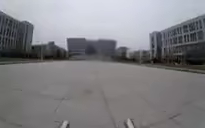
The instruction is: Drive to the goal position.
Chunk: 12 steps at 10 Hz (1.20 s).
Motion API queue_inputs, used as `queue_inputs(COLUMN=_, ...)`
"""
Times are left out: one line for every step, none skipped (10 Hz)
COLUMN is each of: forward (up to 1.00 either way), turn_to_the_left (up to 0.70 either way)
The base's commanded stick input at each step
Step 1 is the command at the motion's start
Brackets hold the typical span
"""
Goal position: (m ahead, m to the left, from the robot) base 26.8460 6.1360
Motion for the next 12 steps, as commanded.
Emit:
queue_inputs(forward=1.0, turn_to_the_left=-0.02)
queue_inputs(forward=1.0, turn_to_the_left=-0.28)
queue_inputs(forward=1.0, turn_to_the_left=-0.23)
queue_inputs(forward=1.0, turn_to_the_left=-0.03)
queue_inputs(forward=1.0, turn_to_the_left=-0.01)
queue_inputs(forward=1.0, turn_to_the_left=-0.19)
queue_inputs(forward=1.0, turn_to_the_left=-0.37)
queue_inputs(forward=1.0, turn_to_the_left=-0.23)
queue_inputs(forward=1.0, turn_to_the_left=0.0)
queue_inputs(forward=1.0, turn_to_the_left=0.0)
queue_inputs(forward=1.0, turn_to_the_left=0.0)
queue_inputs(forward=1.0, turn_to_the_left=0.0)
